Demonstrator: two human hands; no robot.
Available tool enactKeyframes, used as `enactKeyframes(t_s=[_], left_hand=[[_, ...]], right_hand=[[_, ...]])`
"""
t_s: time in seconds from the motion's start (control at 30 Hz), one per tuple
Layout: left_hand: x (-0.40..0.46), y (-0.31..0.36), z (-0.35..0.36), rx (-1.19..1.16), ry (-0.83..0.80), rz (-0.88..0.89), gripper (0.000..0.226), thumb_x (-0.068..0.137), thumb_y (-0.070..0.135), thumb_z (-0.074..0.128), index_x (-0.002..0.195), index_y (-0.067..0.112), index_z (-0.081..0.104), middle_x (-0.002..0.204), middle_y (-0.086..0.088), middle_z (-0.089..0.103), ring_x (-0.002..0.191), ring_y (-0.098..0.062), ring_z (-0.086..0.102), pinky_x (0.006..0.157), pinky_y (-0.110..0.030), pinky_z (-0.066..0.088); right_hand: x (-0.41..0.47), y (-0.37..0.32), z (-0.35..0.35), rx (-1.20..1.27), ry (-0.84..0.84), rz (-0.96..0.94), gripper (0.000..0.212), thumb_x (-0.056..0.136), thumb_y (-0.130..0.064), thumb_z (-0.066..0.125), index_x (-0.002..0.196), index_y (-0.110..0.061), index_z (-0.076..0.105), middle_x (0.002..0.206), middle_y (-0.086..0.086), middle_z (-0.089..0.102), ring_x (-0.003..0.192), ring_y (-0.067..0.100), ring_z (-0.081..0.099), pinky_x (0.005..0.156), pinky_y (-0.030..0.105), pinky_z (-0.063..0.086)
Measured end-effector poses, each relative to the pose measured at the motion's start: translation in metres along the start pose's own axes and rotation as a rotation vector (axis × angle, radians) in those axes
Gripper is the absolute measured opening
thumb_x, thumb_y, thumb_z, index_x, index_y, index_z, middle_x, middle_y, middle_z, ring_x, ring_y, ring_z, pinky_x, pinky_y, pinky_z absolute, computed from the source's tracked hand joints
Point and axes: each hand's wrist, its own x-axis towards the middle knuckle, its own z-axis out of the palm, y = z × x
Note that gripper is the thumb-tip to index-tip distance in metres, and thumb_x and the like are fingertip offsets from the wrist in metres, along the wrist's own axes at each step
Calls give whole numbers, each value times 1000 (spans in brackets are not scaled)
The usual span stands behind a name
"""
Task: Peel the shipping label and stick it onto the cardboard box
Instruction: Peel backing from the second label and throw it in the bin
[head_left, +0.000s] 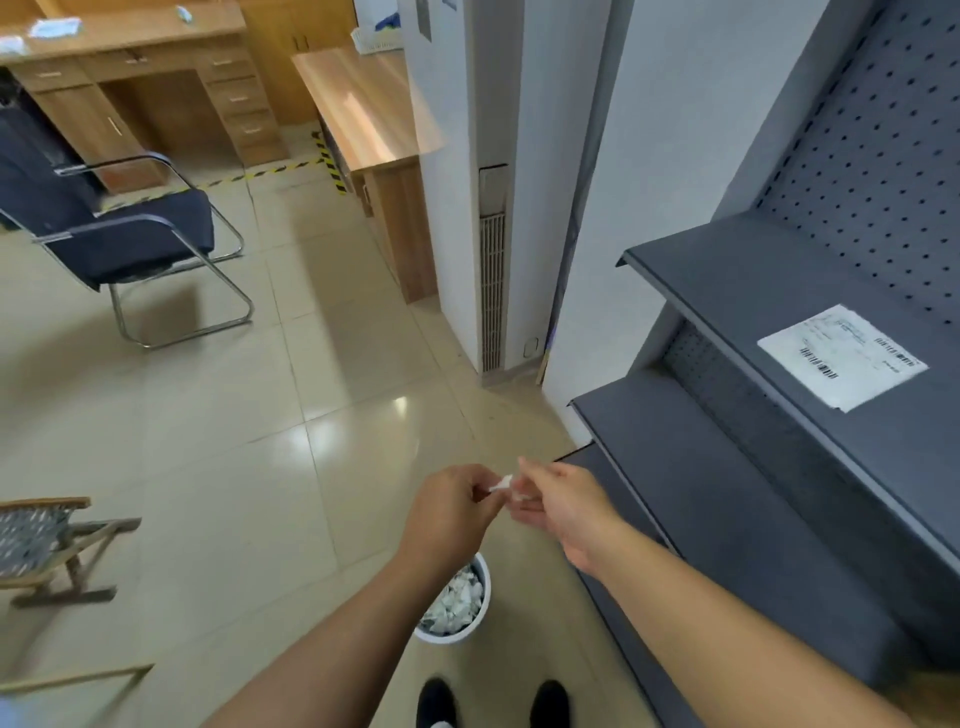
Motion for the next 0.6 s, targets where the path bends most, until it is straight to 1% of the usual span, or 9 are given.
enactKeyframes(t_s=[0.07,0.1,0.13,0.2,0.27,0.37,0.4,0.47,0.6], left_hand=[[4,-30,-1,54,16,-56,22,90,40,71,78,22,74,65,3,70,59,-13,64,62,-34,53],[5,-49,1,79,3,-88,25,91,42,69,75,24,72,62,3,69,56,-13,64,61,-35,54],[5,-61,2,102,-9,-111,27,92,44,67,72,27,70,60,4,69,54,-11,64,61,-35,55],[4,-85,7,119,-10,-163,28,94,45,64,71,29,68,61,6,69,56,-10,65,62,-34,55],[4,-108,15,104,0,-210,25,94,46,62,77,29,68,67,7,70,64,-12,65,62,-31,51],[2,-141,31,60,-14,-285,20,94,45,64,100,26,69,76,10,67,74,-14,63,64,-28,45],[1,-151,37,42,-19,-315,21,94,42,65,107,26,67,77,11,65,76,-14,64,65,-29,46],[0,-171,50,34,-25,-358,25,93,37,65,114,24,65,79,10,67,78,-16,66,66,-30,49],[-4,-213,82,63,-51,-429,24,94,29,61,116,22,68,91,0,74,87,-22,69,68,-30,49]], right_hand=[[16,19,11,-151,36,-16,29,102,-31,59,97,-4,69,101,15,74,80,21,68,81,37,61],[26,31,16,-205,53,-18,31,103,-34,57,100,-5,68,106,16,73,81,21,66,78,36,58],[31,39,17,-240,64,-19,32,103,-35,55,104,-6,68,107,15,72,83,20,63,75,37,55],[42,57,19,-299,51,-6,32,104,-40,52,112,-12,66,108,5,69,89,19,61,74,38,52],[55,77,17,-391,28,-16,34,103,-45,50,122,-19,62,117,1,67,100,19,63,80,40,54],[78,105,13,-541,13,-60,46,101,-54,46,135,-25,58,134,-1,62,119,19,59,102,45,51],[85,114,12,-583,13,-63,48,101,-56,45,137,-28,57,137,-4,61,122,18,58,105,45,48],[99,127,12,-644,2,-64,46,101,-57,45,137,-30,57,137,-7,60,122,14,55,104,38,45],[125,158,20,-693,-6,-54,36,102,-53,46,130,-34,60,123,-10,58,114,13,55,92,31,40]])
